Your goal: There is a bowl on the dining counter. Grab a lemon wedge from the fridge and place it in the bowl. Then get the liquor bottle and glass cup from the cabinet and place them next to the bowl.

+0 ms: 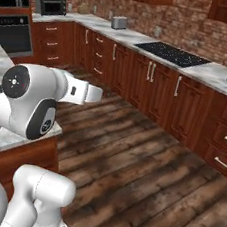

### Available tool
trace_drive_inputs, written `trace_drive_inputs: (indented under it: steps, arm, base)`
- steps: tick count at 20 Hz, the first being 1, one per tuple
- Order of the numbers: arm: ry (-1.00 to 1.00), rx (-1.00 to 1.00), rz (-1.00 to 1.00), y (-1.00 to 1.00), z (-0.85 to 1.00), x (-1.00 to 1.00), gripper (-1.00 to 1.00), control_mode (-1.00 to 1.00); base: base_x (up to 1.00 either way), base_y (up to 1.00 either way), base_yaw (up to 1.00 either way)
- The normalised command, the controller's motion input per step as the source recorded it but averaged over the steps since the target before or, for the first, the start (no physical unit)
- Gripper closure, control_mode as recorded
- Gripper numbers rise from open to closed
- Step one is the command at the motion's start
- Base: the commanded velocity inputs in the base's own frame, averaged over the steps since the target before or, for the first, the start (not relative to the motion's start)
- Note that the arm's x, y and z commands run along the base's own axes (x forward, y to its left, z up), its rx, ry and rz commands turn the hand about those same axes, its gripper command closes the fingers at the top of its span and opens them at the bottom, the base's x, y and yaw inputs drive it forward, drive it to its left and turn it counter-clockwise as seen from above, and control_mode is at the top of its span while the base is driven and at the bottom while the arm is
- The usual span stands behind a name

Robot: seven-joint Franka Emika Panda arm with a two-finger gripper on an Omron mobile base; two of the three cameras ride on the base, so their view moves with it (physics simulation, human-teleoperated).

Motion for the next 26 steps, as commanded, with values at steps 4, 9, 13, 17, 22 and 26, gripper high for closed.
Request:
trace_drive_inputs:
  steps: [4, 9, 13, 17, 22, 26]
  arm:
    - [0.00, 0.00, 0.00, 0.00, 0.00, 0.00, -1.00, 1.00]
    - [0.00, 0.00, 0.00, 0.00, 0.00, 0.00, -1.00, 1.00]
    - [0.00, 0.00, 0.00, 0.00, 0.00, 0.00, -1.00, 1.00]
    - [0.00, 0.00, 0.00, 0.00, 0.00, 0.00, -1.00, 1.00]
    - [0.00, 0.00, 0.00, 0.00, 0.00, 0.00, -1.00, 1.00]
    - [0.00, 0.00, 0.00, 0.00, 0.00, 0.00, -1.00, 1.00]
  base:
    - [0.67, -0.80, 0.44]
    - [0.67, -0.86, 0.42]
    - [0.62, -0.93, 0.40]
    - [0.59, -0.95, 0.39]
    - [0.79, -0.89, 0.39]
    - [0.96, -0.80, 0.41]
